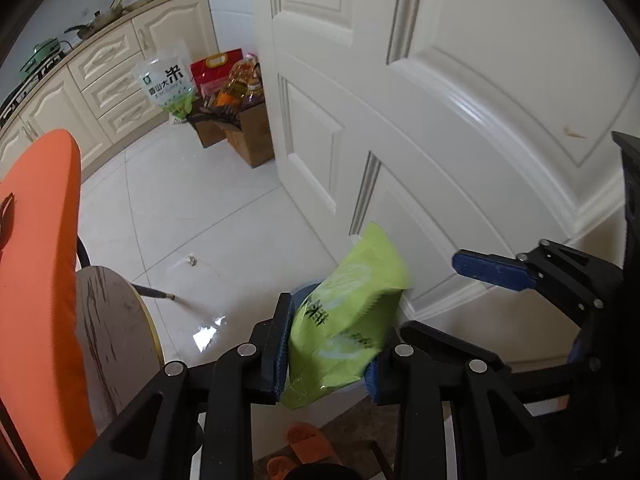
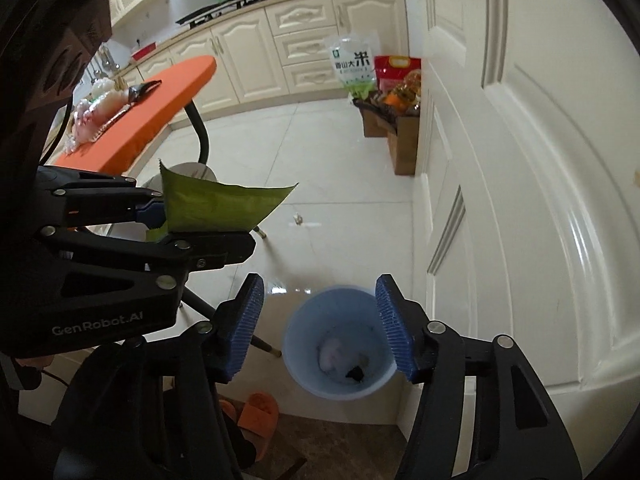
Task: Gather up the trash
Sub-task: 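Carry the wrapper and lump to the blue bin and release both into it, then grasp the clear bag with red print with the left tool while the right tool grasps the dark snack packet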
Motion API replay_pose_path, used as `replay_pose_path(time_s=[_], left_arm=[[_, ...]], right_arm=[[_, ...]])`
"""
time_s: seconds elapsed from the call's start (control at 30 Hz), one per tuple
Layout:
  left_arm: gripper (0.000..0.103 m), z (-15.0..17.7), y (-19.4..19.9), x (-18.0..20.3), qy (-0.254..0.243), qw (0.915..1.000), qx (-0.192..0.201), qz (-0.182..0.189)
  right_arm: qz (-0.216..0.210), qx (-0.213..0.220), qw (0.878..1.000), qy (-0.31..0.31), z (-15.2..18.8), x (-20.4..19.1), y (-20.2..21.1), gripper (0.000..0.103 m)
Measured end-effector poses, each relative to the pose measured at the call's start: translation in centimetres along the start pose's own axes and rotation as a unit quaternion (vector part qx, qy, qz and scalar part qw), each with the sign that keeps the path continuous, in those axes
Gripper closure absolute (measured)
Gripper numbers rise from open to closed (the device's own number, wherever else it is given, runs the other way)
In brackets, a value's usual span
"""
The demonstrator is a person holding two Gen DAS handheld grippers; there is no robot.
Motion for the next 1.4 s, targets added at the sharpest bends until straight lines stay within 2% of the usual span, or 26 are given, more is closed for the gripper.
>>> replay_pose_path(time_s=[0.23, 0.4, 0.57, 0.67, 0.83, 1.0, 1.1, 1.2, 1.3, 1.4], left_arm=[[0.053, -1.3, -0.5, 0.1, 0.007, 0.9999, -0.009, 0.001], [0.053, -0.1, 1.0, -0.1, 0.01, 0.9998, 0.008, -0.013], [0.05, 2.4, 4.8, -1.3, 0.032, 0.9974, 0.049, -0.042], [0.043, 4.1, 7.8, -3.1, 0.057, 0.9925, 0.082, -0.07], [0.036, 7.9, 11.8, -7.0, 0.107, 0.9829, 0.125, -0.083], [0.032, 12.2, 14.4, -13.0, 0.162, 0.9675, 0.147, -0.126], [0.032, 14.0, 14.7, -16.0, 0.188, 0.9605, 0.151, -0.14], [0.032, 15.1, 14.2, -18.8, 0.21, 0.9562, 0.152, -0.135], [0.028, 15.3, 13.9, -21.3, 0.222, 0.9548, 0.15, -0.129], [0.027, 14.2, 12.5, -23.9, 0.222, 0.9561, 0.137, -0.134]], right_arm=[[-0.004, -0.004, 1.0, -0.006, 0.8, -0.2, -0.1, 0.045], [-0.005, 0.004, 1.0, -0.005, 0.9, -1.1, 0.9, 0.045], [-0.006, 0.033, 0.999, 0.004, -0.1, -2.9, 3.1, 0.042], [-0.014, 0.053, 0.998, 0.014, -1.1, -4.7, 4.4, 0.038], [-0.029, 0.073, 0.996, 0.048, -3.2, -9.0, 5.7, 0.034], [-0.059, 0.084, 0.991, 0.081, -5.8, -14.4, 6.0, 0.034], [-0.059, 0.087, 0.99, 0.097, -7.3, -16.8, 5.6, 0.034], [-0.06, 0.085, 0.989, 0.108, -9.4, -19.3, 4.8, 0.03], [-0.066, 0.082, 0.987, 0.118, -11.4, -21.2, 3.7, 0.028], [-0.066, 0.075, 0.987, 0.128, -13.6, -22.6, 2.2, 0.028]])
Point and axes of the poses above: each gripper's, at about its wrist camera, not at the fingertips, and y roughly against the way its jaws point, x to its right, z to its underside, the point moved 4 cm from there along -y, roughly the way its jaws point, and after that the axes turned 12 degrees about -x, right-handed, at the moved point
